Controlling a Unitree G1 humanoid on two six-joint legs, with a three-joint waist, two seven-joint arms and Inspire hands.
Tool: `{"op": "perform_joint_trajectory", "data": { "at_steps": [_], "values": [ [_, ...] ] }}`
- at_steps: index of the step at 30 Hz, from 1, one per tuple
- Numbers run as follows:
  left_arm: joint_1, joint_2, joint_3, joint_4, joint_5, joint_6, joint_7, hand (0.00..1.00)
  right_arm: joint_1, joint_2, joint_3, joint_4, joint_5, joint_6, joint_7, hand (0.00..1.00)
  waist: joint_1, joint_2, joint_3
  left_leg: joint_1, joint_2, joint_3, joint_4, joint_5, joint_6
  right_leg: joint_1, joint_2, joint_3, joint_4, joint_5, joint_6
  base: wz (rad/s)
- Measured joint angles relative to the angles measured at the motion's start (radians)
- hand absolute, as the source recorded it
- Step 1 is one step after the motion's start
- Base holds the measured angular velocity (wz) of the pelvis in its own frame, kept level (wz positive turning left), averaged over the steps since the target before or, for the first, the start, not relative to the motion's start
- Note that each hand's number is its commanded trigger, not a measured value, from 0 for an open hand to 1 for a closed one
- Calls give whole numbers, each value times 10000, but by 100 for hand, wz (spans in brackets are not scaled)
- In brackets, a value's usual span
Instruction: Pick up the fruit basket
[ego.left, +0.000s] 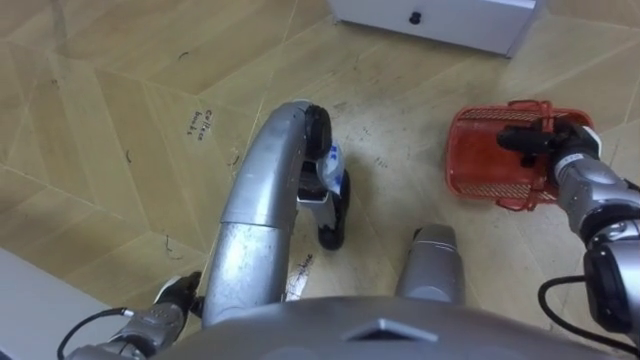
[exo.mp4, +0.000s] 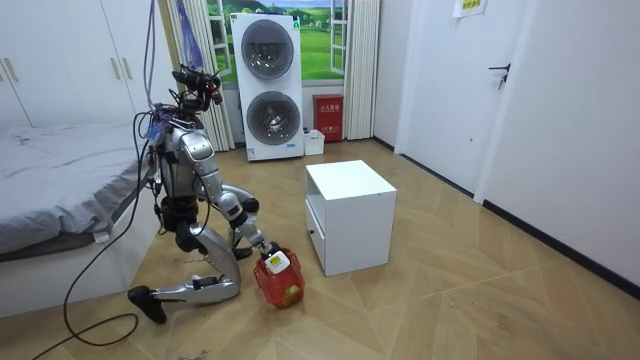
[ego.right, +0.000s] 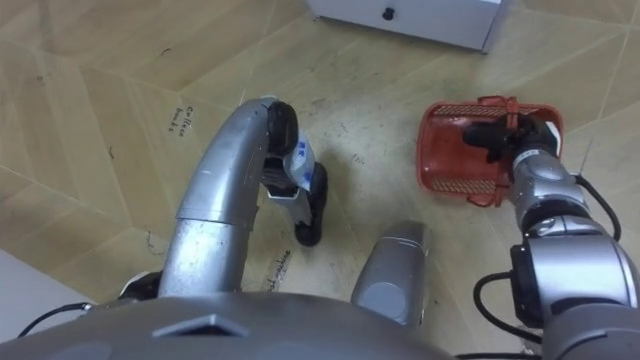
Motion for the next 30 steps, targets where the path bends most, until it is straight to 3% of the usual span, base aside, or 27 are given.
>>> {"op": "perform_joint_trajectory", "data": {
  "at_steps": [12,16,21,24,26,28,30],
  "values": [
    [-370,8,38,-488,2,185,-180,0,1,9,44,322,17,2,82,100,-73,-44,25,86,3,-139,117,1,2,275,150,-7,-14,-1,3,0],
    [-543,28,80,-598,14,179,-184,0,41,10,214,355,-13,14,72,100,-102,-203,109,230,-1,-239,235,-12,21,557,255,-22,-58,0,0,-3],
    [-1043,46,406,-535,95,189,-183,0,41,27,300,291,-313,38,-22,100,-182,-358,107,305,-81,-339,359,-69,128,811,327,-137,-90,1,1,0],
    [-1202,139,581,-648,107,190,-174,0,41,78,293,-133,-397,244,-36,100,-404,-459,92,466,-172,-487,491,-154,230,1186,367,-360,-274,6,-1,5],
    [-1294,212,823,-710,107,190,-154,0,42,106,299,-611,-351,242,-93,100,-461,-659,96,627,-174,-513,532,-247,308,1363,386,-411,-447,0,4,0],
    [-1369,266,982,-669,112,184,-117,0,43,132,314,-886,-358,238,-142,100,-460,-786,91,686,-174,-587,510,-270,322,1523,519,-449,-663,-148,12,0],
    [-1398,267,1032,-751,123,195,-19,0,46,152,422,-1102,-368,245,-159,100,-443,-777,83,761,-164,-760,463,-270,324,1664,774,-478,-1004,-303,0,-7]
  ]
}}
